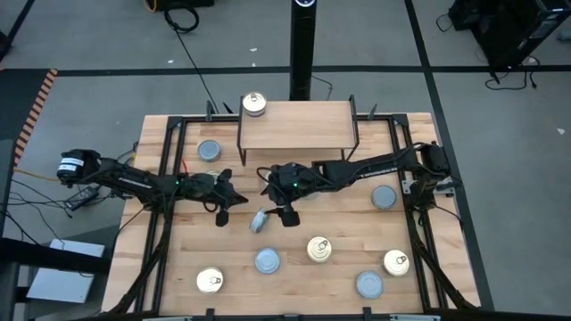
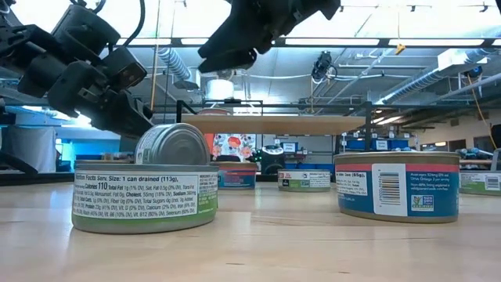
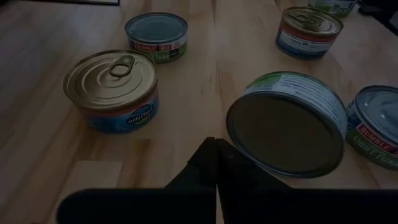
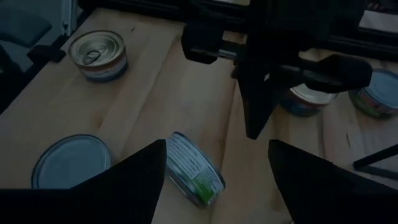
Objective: Stack canned seafood by type on shelf
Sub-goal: Put the green tuna can on the shelf
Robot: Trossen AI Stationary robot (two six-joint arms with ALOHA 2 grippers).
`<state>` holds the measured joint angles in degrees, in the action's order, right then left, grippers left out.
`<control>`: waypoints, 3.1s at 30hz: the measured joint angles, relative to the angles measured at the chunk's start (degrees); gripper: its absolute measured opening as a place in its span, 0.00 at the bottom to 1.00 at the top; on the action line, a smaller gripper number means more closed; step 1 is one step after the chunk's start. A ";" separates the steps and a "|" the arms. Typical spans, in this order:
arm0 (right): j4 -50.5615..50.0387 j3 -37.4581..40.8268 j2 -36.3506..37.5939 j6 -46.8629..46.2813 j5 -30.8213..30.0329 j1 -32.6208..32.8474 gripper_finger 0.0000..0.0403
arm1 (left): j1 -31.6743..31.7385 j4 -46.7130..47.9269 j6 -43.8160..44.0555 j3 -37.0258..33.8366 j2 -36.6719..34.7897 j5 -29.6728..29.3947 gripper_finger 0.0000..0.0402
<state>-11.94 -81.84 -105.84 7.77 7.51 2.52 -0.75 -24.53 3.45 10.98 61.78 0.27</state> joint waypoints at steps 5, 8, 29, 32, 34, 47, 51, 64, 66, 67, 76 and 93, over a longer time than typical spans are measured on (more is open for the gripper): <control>-0.83 -0.77 0.01 1.22 0.06 0.20 0.72 | 0.00 -1.21 -0.48 0.00 0.00 0.00 0.00; -1.10 -0.77 0.00 1.23 0.06 0.25 0.72 | 0.00 -1.84 -1.10 0.00 0.00 0.00 0.00; -20.67 -20.38 -9.34 2.55 -2.15 3.12 0.72 | 0.00 -3.20 -4.67 0.02 0.04 0.00 0.00; -25.05 -27.37 -13.22 4.38 -2.12 3.66 0.72 | 0.00 -3.29 -5.08 0.04 0.04 0.00 0.00; -29.29 -31.25 -15.59 6.22 -1.96 3.90 0.72 | 0.00 -3.25 -5.88 0.04 0.04 0.00 0.00; -40.68 -44.72 -27.39 13.82 4.54 3.47 0.72 | 2.21 -2.54 -6.83 0.04 0.04 -0.74 0.00; -40.33 -44.48 -27.24 16.52 3.63 3.30 0.72 | 2.67 -2.76 -7.92 0.04 0.04 -0.69 0.00; -40.51 -44.17 -28.72 19.67 2.62 2.72 0.72 | 3.45 -2.78 -8.89 0.04 0.04 -0.55 0.00; -41.17 -44.00 -30.27 19.69 2.68 2.71 0.72 | 3.45 -2.76 -8.99 0.04 0.04 -0.52 0.00; -41.70 -43.83 -30.60 19.70 2.86 2.71 0.72 | 3.45 -2.70 -8.99 0.04 0.04 -0.51 0.00; -41.36 -43.61 -30.87 19.91 4.59 1.82 0.70 | 3.45 -2.95 -9.18 0.04 0.04 -0.50 0.00; -42.98 -43.61 -32.16 16.62 2.99 1.51 0.43 | 3.45 -2.95 -9.23 0.04 0.04 -0.63 0.00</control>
<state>-54.92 -125.45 -137.99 24.39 10.50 4.03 2.70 -27.49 -5.78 11.03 61.82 -0.36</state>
